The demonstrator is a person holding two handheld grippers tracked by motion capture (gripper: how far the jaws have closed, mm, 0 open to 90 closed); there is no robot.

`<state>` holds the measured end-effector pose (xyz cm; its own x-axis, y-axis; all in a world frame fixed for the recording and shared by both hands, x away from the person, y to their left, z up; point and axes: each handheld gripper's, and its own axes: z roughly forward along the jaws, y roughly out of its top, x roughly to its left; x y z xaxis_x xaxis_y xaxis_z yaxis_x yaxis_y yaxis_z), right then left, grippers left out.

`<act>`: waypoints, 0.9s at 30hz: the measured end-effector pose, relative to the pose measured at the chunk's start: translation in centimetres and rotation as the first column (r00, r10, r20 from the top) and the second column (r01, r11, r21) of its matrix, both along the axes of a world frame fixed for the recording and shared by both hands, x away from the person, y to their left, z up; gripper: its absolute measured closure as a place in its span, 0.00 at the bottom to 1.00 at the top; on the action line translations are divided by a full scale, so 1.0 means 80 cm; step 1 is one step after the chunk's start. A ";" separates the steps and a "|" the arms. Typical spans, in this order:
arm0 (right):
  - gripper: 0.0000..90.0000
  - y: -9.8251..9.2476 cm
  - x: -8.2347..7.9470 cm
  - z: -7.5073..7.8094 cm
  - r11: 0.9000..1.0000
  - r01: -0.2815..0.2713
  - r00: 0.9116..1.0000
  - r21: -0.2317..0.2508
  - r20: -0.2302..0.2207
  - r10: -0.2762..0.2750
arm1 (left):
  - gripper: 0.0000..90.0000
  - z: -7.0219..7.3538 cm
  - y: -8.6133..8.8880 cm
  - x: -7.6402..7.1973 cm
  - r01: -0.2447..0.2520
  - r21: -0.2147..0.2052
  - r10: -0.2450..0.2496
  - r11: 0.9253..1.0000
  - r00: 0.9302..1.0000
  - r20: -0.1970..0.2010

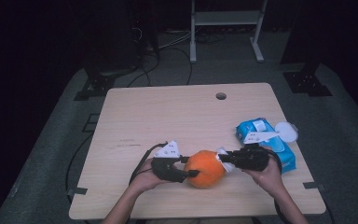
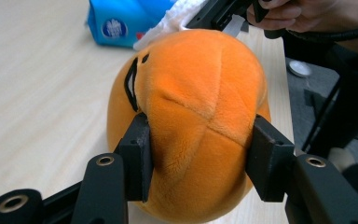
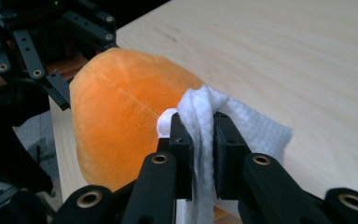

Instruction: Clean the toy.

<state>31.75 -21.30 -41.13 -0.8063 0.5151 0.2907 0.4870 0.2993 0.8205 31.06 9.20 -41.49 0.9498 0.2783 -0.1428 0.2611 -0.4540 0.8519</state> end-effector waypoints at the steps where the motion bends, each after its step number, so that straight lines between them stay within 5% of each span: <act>1: 0.88 0.002 -0.001 -0.001 1.000 -0.001 1.000 0.004 -0.004 0.001 | 0.55 0.001 0.001 0.001 -0.004 -0.005 0.004 1.000 1.000 -0.007; 4: 0.88 0.007 -0.006 0.015 1.000 -0.006 0.999 0.019 0.040 0.005 | 0.54 0.003 0.000 0.001 -0.005 -0.017 0.005 1.000 1.000 -0.015; 8: 0.88 0.031 -0.022 0.037 0.995 -0.099 0.990 0.027 0.106 0.095 | 0.52 0.000 -0.014 -0.005 0.017 0.002 -0.017 1.000 1.000 0.006; 12: 0.88 0.051 -0.030 0.039 0.993 -0.090 0.980 -0.076 0.169 0.102 | 0.40 -0.007 -0.012 -0.003 0.025 -0.031 -0.023 0.999 0.999 0.048; 16: 0.88 0.032 -0.019 0.027 0.998 -0.045 0.990 -0.053 0.133 0.052 | 0.30 -0.018 -0.007 0.003 0.041 -0.115 -0.030 0.992 0.995 0.099; 20: 0.88 0.018 -0.013 0.025 0.999 -0.013 0.992 -0.033 0.123 0.017 | 0.24 -0.038 -0.014 0.006 0.076 -0.113 -0.057 0.991 0.985 0.164; 23: 0.88 0.016 -0.010 0.021 1.000 -0.003 0.994 -0.025 0.113 0.006 | 0.22 -0.047 -0.020 0.008 0.058 -0.145 -0.031 0.988 0.983 0.182; 27: 0.88 0.015 -0.013 0.025 1.000 0.015 0.993 -0.010 0.121 -0.014 | 0.40 -0.034 -0.023 0.001 0.037 -0.130 -0.010 0.991 0.978 0.206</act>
<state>30.71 -20.08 -39.10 -0.8276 0.5299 0.1853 0.3886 0.3025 0.8704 31.11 7.35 -44.22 0.9688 0.2471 0.0212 0.0656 -0.3379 0.9389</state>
